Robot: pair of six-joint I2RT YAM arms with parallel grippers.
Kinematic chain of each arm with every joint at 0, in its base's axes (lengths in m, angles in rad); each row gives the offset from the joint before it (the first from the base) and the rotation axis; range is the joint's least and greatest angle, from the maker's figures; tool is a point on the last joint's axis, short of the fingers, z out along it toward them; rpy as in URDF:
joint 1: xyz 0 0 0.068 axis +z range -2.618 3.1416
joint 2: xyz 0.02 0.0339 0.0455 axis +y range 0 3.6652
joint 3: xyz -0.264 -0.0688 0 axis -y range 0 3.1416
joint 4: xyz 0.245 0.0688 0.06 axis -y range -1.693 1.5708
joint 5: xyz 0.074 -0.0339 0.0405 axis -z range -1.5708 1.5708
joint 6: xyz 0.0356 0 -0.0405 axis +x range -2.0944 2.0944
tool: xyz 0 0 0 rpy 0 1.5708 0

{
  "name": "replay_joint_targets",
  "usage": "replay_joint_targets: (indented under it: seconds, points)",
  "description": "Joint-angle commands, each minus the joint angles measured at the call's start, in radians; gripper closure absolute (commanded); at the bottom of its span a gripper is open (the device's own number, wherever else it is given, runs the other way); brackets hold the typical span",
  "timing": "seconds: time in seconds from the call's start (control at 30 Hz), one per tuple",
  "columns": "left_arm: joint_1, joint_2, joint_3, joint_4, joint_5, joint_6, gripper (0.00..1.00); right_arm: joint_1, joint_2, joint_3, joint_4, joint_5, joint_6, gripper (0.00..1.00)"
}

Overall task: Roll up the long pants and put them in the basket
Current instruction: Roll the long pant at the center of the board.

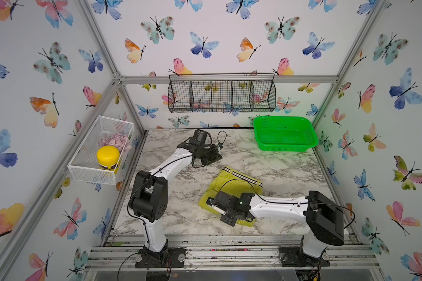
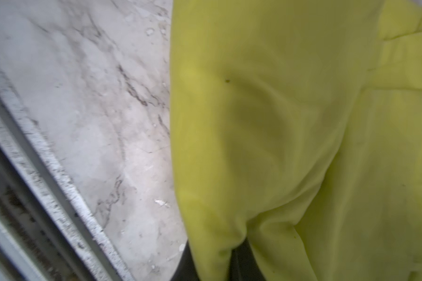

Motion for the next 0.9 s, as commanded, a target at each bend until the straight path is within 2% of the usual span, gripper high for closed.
replay_joint_targets:
  seconds: [0.0,0.07,0.27,0.43,0.67,0.87]
  points:
    - [-0.015,0.061,0.018,-0.049,0.058,-0.015,0.99,-0.083,-0.056,-0.014,-0.016,-0.350,0.045,0.96]
    - [-0.027,0.091,0.009,-0.038,0.077,-0.021,0.99,-0.141,-0.078,-0.030,-0.001,-0.438,0.054,0.96]
    - [-0.098,0.179,-0.064,0.028,0.122,-0.038,1.00,-0.268,-0.044,-0.011,-0.020,-0.596,0.044,0.96]
    - [-0.159,0.240,-0.082,0.019,0.120,-0.008,1.00,-0.360,-0.008,0.010,-0.038,-0.636,0.025,0.96]
    - [-0.186,0.246,-0.206,0.013,0.097,0.025,1.00,-0.475,0.044,0.083,-0.080,-0.558,0.002,0.96]
    - [-0.167,0.199,-0.289,0.072,0.110,0.000,1.00,-0.501,0.108,0.101,-0.070,-0.427,-0.002,0.96]
